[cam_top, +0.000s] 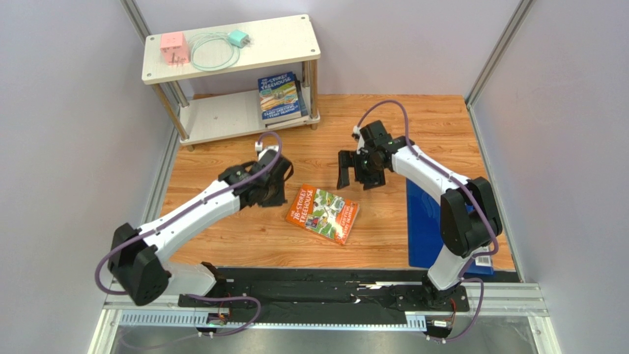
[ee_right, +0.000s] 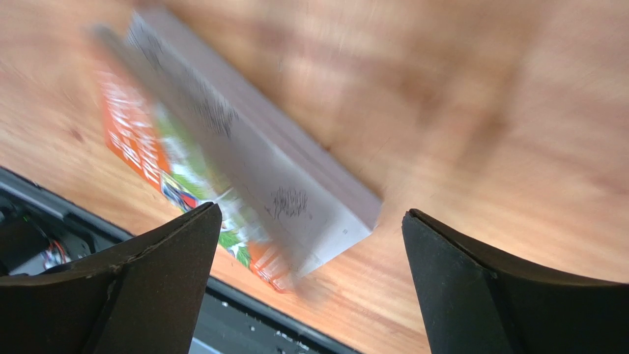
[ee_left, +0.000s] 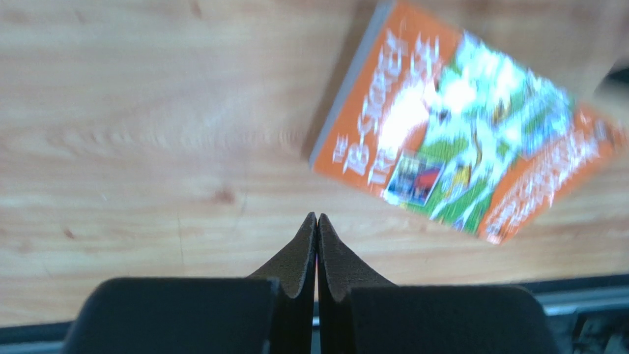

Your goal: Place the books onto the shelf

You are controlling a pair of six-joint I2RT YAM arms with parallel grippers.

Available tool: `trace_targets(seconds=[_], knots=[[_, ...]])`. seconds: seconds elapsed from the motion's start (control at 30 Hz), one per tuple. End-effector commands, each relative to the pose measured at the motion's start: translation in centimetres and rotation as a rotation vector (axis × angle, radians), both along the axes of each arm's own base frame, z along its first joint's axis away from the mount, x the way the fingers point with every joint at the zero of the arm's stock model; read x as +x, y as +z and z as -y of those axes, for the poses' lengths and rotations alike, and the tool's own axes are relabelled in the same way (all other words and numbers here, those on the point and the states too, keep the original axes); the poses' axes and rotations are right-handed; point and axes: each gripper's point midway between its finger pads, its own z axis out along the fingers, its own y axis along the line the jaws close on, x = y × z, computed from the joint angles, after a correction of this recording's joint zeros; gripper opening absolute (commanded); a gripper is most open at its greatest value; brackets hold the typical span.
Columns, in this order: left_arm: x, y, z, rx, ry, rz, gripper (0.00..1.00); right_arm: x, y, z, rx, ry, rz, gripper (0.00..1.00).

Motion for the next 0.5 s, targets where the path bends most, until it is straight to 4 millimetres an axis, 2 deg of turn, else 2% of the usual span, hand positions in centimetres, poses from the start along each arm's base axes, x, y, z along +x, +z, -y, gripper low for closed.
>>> trace_targets(seconds=[0.0,0.07,0.2,0.3,0.47], knots=[[-4.8,-2.4,1.5,-0.108,0.018,-0.061,0.00,3.7,2.6,0.1,-0.013,0.021,0.103,1.00],[-6.3,-2.9,2.7,-0.139,0.017,-0.075,0.00,4.0,2.9,-0.5,0.012,0.029,0.095,1.00],[-8.2,-6.4,3.9,-0.125,0.045,-0.145,0.00,3.7,3.3,-2.3,0.099,0.073,0.088,1.00],[-8.6,-8.7,5.1,-0.125,0.073,-0.188,0.00,2.8,2.1,-2.6,0.093,0.097,0.051,1.00],[-7.8,-11.9,6.7,-0.127,0.117,-0.220,0.00,1.3,0.2,-2.5,0.106,0.111,-0.007,1.00]])
